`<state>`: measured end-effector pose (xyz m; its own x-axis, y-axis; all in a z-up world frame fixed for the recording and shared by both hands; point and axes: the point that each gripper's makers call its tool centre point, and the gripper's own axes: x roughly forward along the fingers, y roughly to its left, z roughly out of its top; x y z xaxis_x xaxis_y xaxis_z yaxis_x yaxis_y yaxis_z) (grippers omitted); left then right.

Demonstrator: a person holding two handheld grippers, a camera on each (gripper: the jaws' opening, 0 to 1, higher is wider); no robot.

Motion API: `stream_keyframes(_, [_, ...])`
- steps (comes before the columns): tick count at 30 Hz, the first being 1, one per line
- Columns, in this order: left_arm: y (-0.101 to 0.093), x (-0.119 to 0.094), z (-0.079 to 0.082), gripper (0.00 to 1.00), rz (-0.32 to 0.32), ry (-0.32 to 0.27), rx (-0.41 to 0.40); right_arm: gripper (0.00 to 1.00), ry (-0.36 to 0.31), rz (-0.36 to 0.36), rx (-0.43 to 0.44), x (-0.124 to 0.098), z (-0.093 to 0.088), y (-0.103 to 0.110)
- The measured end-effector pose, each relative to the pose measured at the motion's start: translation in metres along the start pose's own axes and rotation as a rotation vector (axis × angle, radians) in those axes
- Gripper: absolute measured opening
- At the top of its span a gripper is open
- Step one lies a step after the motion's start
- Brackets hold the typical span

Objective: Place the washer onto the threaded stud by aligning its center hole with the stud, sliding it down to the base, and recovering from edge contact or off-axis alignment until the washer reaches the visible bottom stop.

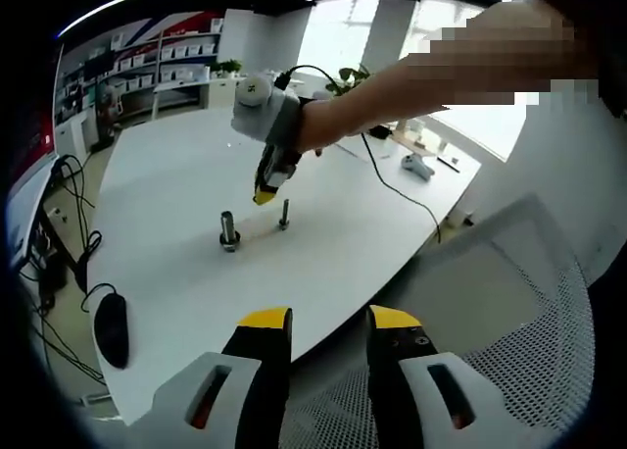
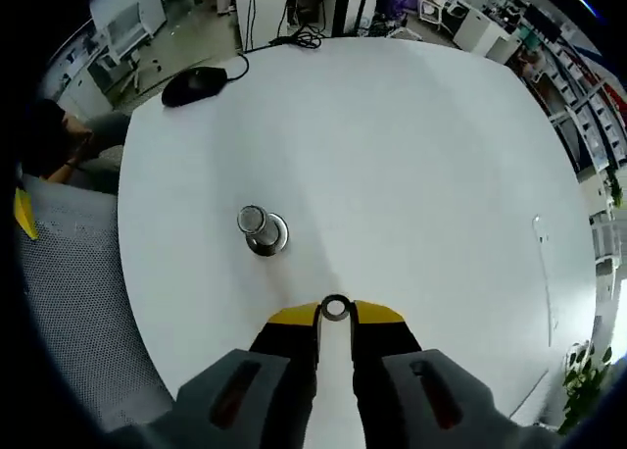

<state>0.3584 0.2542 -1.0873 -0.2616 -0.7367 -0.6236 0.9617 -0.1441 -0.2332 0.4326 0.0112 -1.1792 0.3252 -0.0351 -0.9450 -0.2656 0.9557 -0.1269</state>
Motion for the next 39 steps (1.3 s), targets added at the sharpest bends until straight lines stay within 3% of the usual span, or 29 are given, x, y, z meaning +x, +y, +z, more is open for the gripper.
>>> stream_keyframes(3, [0.000, -0.002, -0.002, 0.28, -0.001, 0.003, 0.003, 0.13, -0.011, -0.003, -0.006, -0.018, -0.003, 0.003])
stream_keyframes(5, [0.000, -0.001, 0.000, 0.28, -0.002, 0.001, 0.002, 0.13, -0.007, 0.006, -0.008, -0.017, -0.008, 0.000])
stream_keyframes(8, [0.000, 0.000, 0.000, 0.28, -0.004, 0.003, 0.007, 0.13, -0.004, 0.016, -0.035, -0.033, -0.012, 0.015])
stream_keyframes(20, [-0.001, 0.001, -0.003, 0.27, -0.006, 0.016, 0.008, 0.13, 0.042, 0.053, -0.203, -0.023, -0.031, 0.035])
stream_keyframes(32, [-0.002, 0.001, -0.002, 0.27, -0.010, 0.019, 0.009, 0.14, 0.053, 0.064, -0.177, -0.010, -0.036, 0.029])
stream_keyframes(39, [-0.001, 0.004, -0.006, 0.27, -0.017, 0.024, 0.012, 0.14, 0.056, 0.064, -0.175, -0.015, -0.034, 0.034])
